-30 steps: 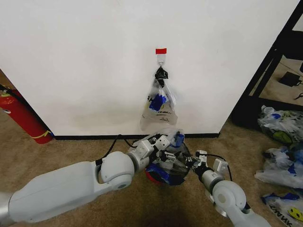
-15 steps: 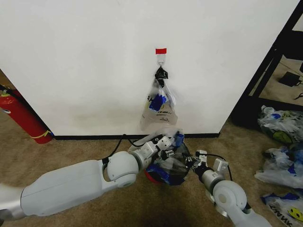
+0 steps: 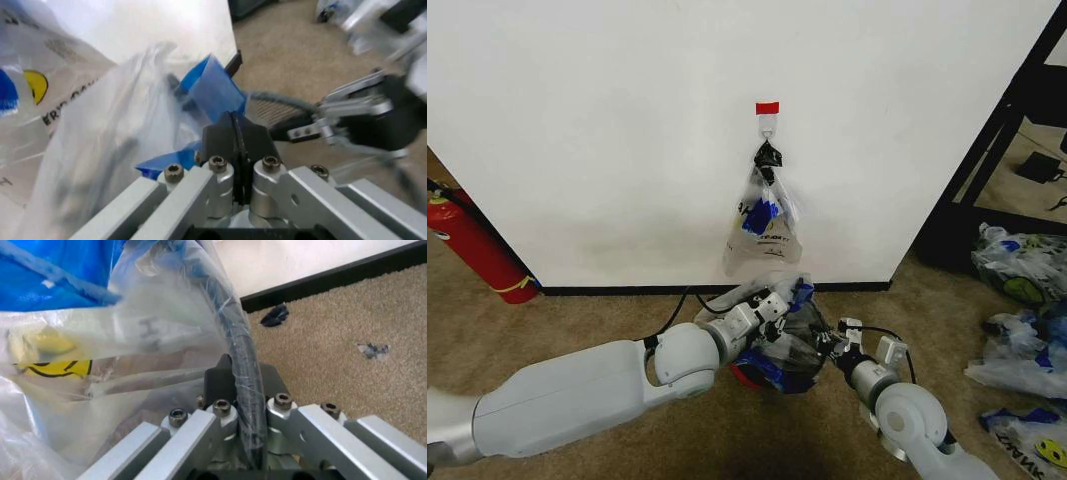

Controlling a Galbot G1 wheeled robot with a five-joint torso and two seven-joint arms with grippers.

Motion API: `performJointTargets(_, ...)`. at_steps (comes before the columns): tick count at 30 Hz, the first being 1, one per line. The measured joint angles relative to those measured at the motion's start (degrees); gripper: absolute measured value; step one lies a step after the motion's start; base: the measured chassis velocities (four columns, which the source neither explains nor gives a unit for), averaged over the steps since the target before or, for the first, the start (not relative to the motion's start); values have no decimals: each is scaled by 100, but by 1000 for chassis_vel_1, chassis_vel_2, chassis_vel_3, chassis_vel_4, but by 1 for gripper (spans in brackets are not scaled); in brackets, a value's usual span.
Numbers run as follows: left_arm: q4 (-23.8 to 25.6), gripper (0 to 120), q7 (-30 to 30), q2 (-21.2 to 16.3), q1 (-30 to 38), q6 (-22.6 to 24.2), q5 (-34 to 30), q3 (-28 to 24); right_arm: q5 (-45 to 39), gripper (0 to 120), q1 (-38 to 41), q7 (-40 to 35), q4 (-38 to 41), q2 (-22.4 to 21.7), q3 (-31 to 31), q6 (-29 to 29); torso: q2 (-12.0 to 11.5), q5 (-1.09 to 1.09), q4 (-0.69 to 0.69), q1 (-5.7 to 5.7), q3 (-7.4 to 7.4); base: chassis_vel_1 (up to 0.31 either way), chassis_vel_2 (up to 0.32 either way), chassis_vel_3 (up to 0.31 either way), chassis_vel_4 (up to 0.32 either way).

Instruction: Pick up the garbage bag from the wall and place it over the trash bin.

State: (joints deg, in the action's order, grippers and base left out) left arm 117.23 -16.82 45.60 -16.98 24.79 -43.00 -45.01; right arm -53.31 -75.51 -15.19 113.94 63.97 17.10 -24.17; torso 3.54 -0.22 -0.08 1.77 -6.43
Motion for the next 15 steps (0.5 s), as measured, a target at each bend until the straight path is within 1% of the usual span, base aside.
performJointTargets(3, 119, 1, 3, -58, 29, 35, -34, 4, 2, 0, 4, 1, -3, 2, 1, 0, 0, 0, 0, 0, 0, 0, 0, 0, 0)
performJointTargets(4, 187, 10, 10, -92, 55, 80, -47, 6, 3, 0, 6, 1, -4, 8, 1, 0, 0, 0, 1, -1, 0, 0, 0, 0, 0)
performJointTargets(6, 196, 17, 34, -98, 98, 124, -40, -5, 10, 0, 6, 2, -4, 15, -10, 0, 0, 0, 0, -1, 0, 0, 0, 0, 0)
performJointTargets(7, 196, 17, 34, -98, 98, 124, -40, -5, 10, 0, 6, 2, -4, 15, -10, 0, 0, 0, 0, -1, 0, 0, 0, 0, 0)
performJointTargets(10, 81, 29, 141, -46, 168, 130, 99, -86, 15, 0, -8, 12, 4, 16, -17, -2, 0, 0, 0, 0, 0, 0, 0, 0, 0)
performJointTargets(11, 67, 31, 177, -37, 187, 129, 120, -99, 15, 0, -12, 17, 8, 14, -17, -1, 0, 0, 0, -1, 0, 0, 0, 0, 0)
performJointTargets(12, 44, 38, 263, -30, 249, 129, 152, -151, 12, 0, -24, 27, 18, 8, -9, -2, 0, 0, 0, -1, 0, 0, 0, 0, 0)
performJointTargets(15, -43, 49, 363, -12, 345, 136, 274, -274, 2, 0, -35, 30, 39, 1, 0, -2, 0, 0, 0, -1, 0, 0, 0, 0, 0)
